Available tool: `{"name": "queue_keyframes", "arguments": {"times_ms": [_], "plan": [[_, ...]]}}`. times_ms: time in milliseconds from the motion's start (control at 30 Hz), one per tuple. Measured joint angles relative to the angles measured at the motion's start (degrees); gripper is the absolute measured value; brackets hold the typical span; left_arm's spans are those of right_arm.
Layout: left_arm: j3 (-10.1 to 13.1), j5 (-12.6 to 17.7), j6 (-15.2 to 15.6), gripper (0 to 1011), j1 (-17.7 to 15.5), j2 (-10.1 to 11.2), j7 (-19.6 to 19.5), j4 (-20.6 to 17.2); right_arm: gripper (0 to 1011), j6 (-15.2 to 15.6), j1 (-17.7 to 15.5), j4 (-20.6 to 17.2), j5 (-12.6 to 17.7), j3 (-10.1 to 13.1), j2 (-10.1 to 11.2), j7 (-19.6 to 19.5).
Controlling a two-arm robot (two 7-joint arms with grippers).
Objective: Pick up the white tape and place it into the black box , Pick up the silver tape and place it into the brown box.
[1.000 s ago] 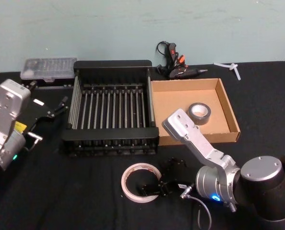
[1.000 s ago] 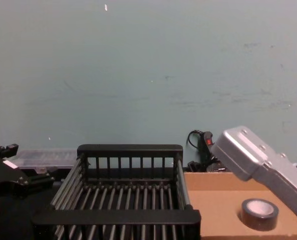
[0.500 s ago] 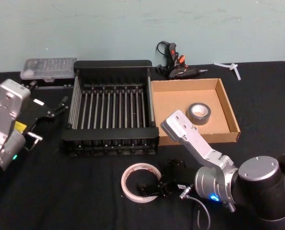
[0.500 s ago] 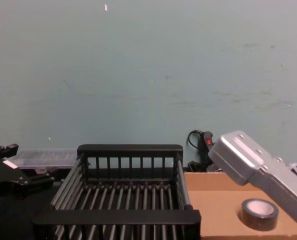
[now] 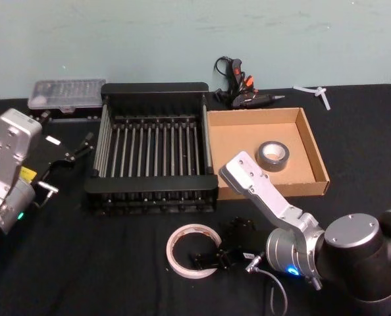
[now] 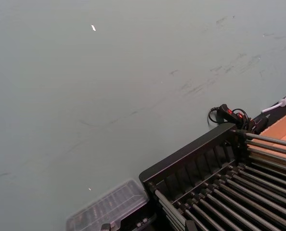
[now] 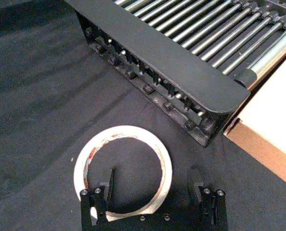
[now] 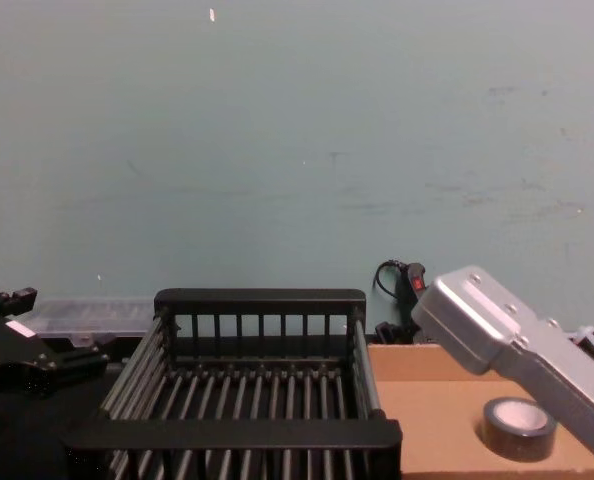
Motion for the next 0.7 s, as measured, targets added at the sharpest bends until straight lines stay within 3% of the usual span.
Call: {"name": "queue_keyframes", "arguments": {"times_ms": [700], "plan": [[0.0,0.0,0.0,1001,0.0,0.0,0.0,0.0,1002,-0.6,-0.1,0.3,-1.2,0.1,-0.4,0.5]]}}
